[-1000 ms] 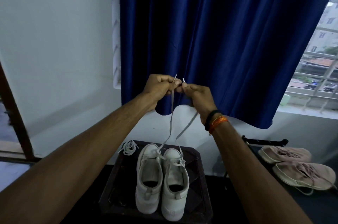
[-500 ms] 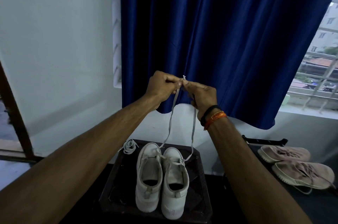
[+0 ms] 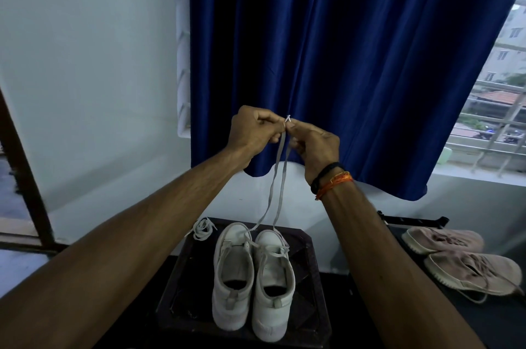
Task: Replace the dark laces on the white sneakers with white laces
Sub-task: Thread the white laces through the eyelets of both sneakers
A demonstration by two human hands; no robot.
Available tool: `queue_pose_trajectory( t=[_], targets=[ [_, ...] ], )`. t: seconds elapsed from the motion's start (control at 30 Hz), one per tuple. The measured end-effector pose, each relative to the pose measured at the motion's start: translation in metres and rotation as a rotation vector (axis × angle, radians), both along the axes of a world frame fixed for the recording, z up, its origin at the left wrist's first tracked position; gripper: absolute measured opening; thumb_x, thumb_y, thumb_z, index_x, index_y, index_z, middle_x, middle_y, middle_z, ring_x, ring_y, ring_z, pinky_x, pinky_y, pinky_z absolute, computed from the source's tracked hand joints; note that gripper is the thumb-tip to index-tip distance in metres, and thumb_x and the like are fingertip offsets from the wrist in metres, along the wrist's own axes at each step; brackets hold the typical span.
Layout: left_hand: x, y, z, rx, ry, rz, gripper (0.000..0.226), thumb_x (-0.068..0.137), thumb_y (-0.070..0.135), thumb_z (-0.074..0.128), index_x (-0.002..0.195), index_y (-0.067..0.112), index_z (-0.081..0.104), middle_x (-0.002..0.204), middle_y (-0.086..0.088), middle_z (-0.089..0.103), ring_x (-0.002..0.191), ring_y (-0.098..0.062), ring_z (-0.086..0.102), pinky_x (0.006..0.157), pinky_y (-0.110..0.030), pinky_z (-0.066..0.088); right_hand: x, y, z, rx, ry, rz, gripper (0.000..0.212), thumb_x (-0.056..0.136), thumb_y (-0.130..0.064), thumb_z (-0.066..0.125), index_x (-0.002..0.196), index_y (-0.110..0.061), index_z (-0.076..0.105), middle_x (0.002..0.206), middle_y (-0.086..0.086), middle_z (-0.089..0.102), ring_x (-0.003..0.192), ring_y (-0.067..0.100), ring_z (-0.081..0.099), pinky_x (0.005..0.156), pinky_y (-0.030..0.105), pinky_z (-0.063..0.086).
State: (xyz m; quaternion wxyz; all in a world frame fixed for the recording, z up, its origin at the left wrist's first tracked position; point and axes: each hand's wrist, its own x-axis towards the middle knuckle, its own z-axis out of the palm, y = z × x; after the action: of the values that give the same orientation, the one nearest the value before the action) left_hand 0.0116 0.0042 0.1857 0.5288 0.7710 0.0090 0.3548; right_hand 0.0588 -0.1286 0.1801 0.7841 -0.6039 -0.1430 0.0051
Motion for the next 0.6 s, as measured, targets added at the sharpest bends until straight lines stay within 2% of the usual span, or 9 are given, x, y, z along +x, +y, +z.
queue_pose_trajectory(
  t=[0.17,0.37,0.6],
  targets=[
    [-0.0003,-0.0015,0.0002,0.153,-0.026,0.018,0.011,0.090,0.011,0.073,0.100,0.009,0.078,0.079,0.001,0.074,0.065,-0.005,0.070,0.064,-0.016,0.057,0.0015,0.0028,0.0024,0.040,0.030,-0.028,0.011,0.083,-0.002,0.076,0.093,-0.002,0.078,0.090,0.012,0.078,0.077,0.019,0.074,0.074,0.027,0.060],
    [-0.0007,-0.0050,-0.0014,0.223,-0.054,0.037,0.010,0.092,0.011,0.072,0.099,0.010,0.078,0.078,0.004,0.074,0.065,-0.001,0.069,0.064,-0.014,0.056,-0.0027,0.0041,0.0020,0.059,0.026,-0.072,0.005,0.084,-0.002,0.076,0.087,-0.003,0.078,0.087,0.012,0.077,0.073,0.022,0.075,0.069,0.029,0.061],
    [-0.0012,-0.0049,-0.0006,0.250,-0.061,0.045,0.009,0.091,0.009,0.072,0.097,0.010,0.078,0.074,0.013,0.069,0.062,0.009,0.064,0.064,-0.007,0.051,-0.0041,-0.0041,0.0083,0.047,0.049,0.035,0.009,0.087,0.003,0.071,0.093,-0.003,0.076,0.084,0.008,0.077,0.073,0.016,0.073,0.070,0.026,0.061]
  ],
)
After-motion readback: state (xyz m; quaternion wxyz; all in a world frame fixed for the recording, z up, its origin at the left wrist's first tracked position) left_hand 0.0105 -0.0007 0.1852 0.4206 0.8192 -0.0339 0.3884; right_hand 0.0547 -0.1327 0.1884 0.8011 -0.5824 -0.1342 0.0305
